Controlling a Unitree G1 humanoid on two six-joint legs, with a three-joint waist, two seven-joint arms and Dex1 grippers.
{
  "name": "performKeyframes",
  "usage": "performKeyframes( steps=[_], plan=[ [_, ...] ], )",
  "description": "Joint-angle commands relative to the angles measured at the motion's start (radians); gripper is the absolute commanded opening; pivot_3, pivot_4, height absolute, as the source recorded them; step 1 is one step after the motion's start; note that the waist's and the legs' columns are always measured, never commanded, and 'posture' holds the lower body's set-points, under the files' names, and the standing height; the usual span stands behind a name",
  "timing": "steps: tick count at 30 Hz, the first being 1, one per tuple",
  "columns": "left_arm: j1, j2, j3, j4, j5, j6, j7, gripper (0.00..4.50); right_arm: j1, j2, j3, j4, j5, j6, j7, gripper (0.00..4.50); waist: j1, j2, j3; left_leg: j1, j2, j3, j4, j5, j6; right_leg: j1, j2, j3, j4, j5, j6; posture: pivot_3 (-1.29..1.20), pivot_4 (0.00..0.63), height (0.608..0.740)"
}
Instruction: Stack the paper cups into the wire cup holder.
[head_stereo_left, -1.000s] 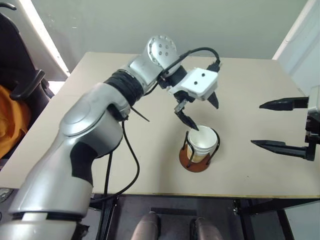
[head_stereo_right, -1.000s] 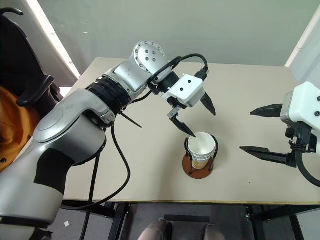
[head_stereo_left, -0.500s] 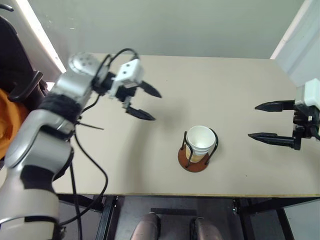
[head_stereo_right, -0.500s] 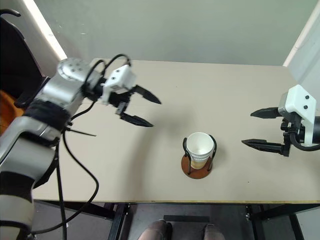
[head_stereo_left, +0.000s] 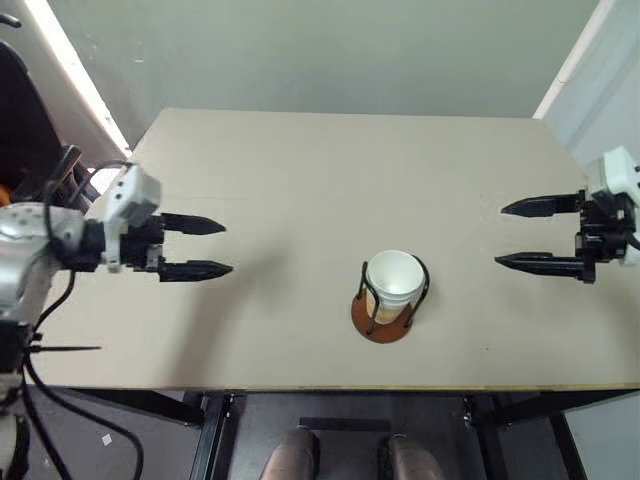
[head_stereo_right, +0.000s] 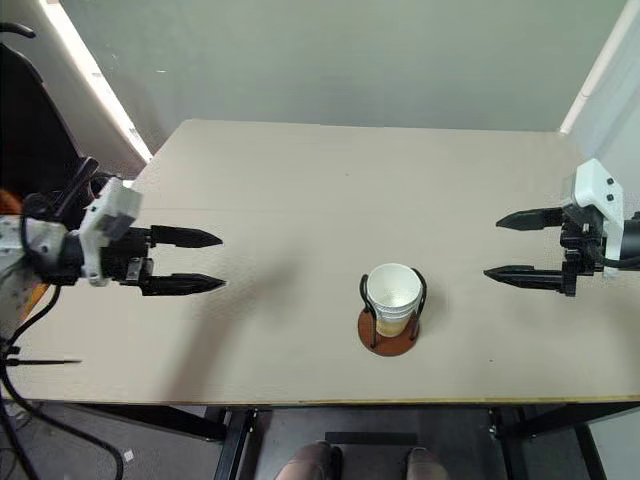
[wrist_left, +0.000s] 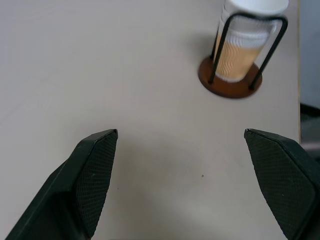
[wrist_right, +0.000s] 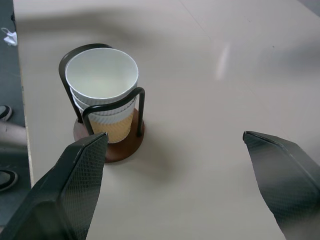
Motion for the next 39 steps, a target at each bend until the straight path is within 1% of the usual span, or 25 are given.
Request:
performKeyframes(
  steps=[1, 4, 6, 11, 13, 20, 39],
  plan=[
    [0.093, 0.009, 0.163, -0.105, -0.041, 0.072, 0.067, 4.34, 0.056, -0.021, -0.126, -0.058, 0.033, 0.041, -0.02, 4.5, 0.0, 0.0, 0.0, 0.002, 0.0, 0.0, -0.002, 0.0, -0.001, 0.001, 0.0, 0.0, 0.0, 0.0, -0.001, 0.0, 0.15, 0.74],
    [0.186, 0.012, 0.273, -0.173, -0.058, 0.125, 0.101, 4.34, 0.096, -0.014, -0.177, -0.082, 0.047, 0.072, -0.044, 4.5, -0.005, 0.0, 0.0, 0.007, 0.0, 0.001, -0.01, 0.0, -0.003, 0.002, -0.001, 0.0, 0.0, -0.002, -0.005, 0.0, 0.15, 0.74],
    [0.226, 0.007, 0.327, -0.191, -0.063, 0.151, 0.118, 4.34, 0.108, -0.005, -0.185, -0.097, 0.062, 0.096, -0.058, 4.5, -0.007, 0.0, 0.0, 0.009, 0.001, 0.001, -0.013, 0.001, -0.005, 0.002, 0.0, 0.0, 0.001, -0.002, -0.007, 0.0, 0.15, 0.74],
    [0.288, -0.017, 0.376, -0.236, -0.064, 0.195, 0.148, 4.34, 0.114, 0.013, -0.174, -0.117, 0.073, 0.115, -0.08, 4.5, -0.011, 0.0, 0.0, 0.013, 0.003, 0.0, -0.015, 0.0, -0.005, 0.002, 0.001, -0.001, 0.005, -0.003, -0.011, 0.0, 0.15, 0.74],
    [0.297, -0.023, 0.386, -0.25, -0.066, 0.204, 0.158, 4.34, 0.109, 0.014, -0.166, -0.113, 0.074, 0.116, -0.083, 4.5, -0.011, 0.0, 0.0, 0.013, 0.002, 0.0, -0.015, -0.002, -0.001, 0.002, 0.001, -0.001, 0.006, -0.002, -0.012, 0.0, 0.15, 0.74],
    [0.3, -0.03, 0.397, -0.262, -0.063, 0.221, 0.171, 4.34, 0.071, 0.019, -0.132, -0.095, 0.07, 0.113, -0.086, 4.5, -0.012, -0.001, 0.0, 0.014, 0.002, -0.001, -0.015, -0.002, -0.001, 0.002, 0.001, -0.001, 0.006, -0.001, -0.015, 0.0, 0.15, 0.74],
    [0.284, -0.044, 0.36, -0.265, -0.04, 0.224, 0.19, 4.34, 0.012, 0.024, -0.079, -0.062, 0.055, 0.105, -0.088, 4.5, -0.012, -0.001, 0.0, 0.014, 0.002, -0.002, -0.017, -0.005, -0.004, 0.001, 0.001, -0.002, 0.005, -0.002, -0.016, 0.0, 0.15, 0.74]
  ],
)
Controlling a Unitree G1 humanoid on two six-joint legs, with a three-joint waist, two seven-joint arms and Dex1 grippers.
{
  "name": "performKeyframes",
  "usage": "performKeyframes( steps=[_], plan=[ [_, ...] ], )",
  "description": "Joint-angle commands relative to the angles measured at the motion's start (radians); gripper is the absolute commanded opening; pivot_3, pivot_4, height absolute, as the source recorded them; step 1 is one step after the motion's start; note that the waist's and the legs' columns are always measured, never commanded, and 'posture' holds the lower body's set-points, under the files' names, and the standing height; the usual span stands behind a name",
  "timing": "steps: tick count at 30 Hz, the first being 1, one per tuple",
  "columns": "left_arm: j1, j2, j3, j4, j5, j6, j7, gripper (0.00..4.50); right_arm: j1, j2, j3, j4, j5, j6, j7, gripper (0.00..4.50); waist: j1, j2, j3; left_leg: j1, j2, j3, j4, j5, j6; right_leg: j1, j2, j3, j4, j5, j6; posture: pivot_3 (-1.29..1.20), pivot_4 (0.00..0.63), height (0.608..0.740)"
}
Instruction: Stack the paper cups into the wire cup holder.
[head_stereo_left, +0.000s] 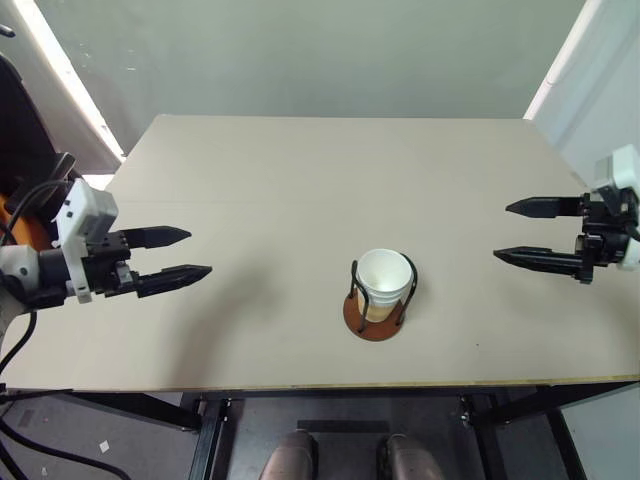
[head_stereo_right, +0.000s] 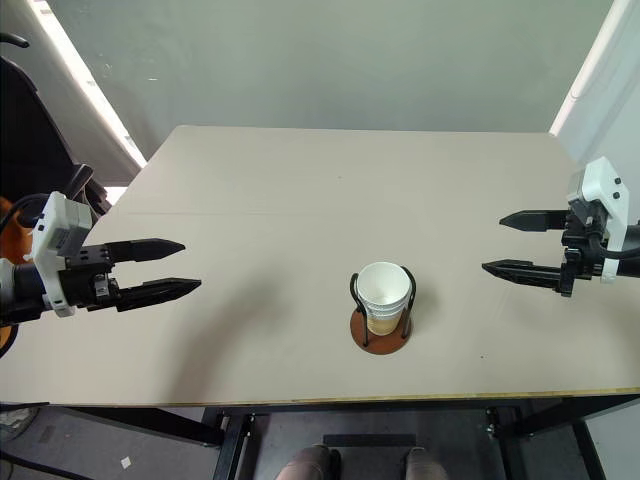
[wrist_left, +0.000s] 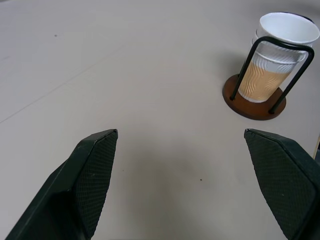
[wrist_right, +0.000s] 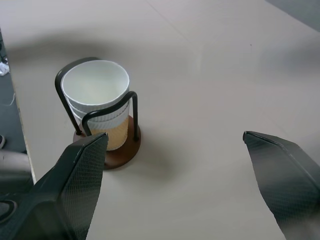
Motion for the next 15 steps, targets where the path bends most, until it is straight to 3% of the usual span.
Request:
performKeyframes(
  steps=[1, 15],
  plan=[
    [-0.016, 0.002, 0.009, -0.026, -0.002, 0.003, 0.005, 4.34, -0.022, -0.008, -0.013, -0.004, -0.002, -0.009, 0.003, 4.5, 0.0, 0.0, 0.0, 0.0, 0.0, 0.0, 0.0, 0.0, 0.0, 0.0, 0.0, 0.0, 0.0, 0.0, 0.0, 0.0, 0.15, 0.74],
    [-0.046, -0.002, -0.023, -0.027, -0.003, 0.006, 0.001, 4.34, -0.019, -0.004, -0.007, -0.026, 0.026, 0.001, 0.026, 4.5, 0.0, 0.0, 0.0, 0.0, 0.0, 0.0, -0.003, -0.001, -0.002, 0.0, 0.0, 0.0, -0.002, 0.0, 0.0, 0.0, 0.15, 0.74]
  ],
)
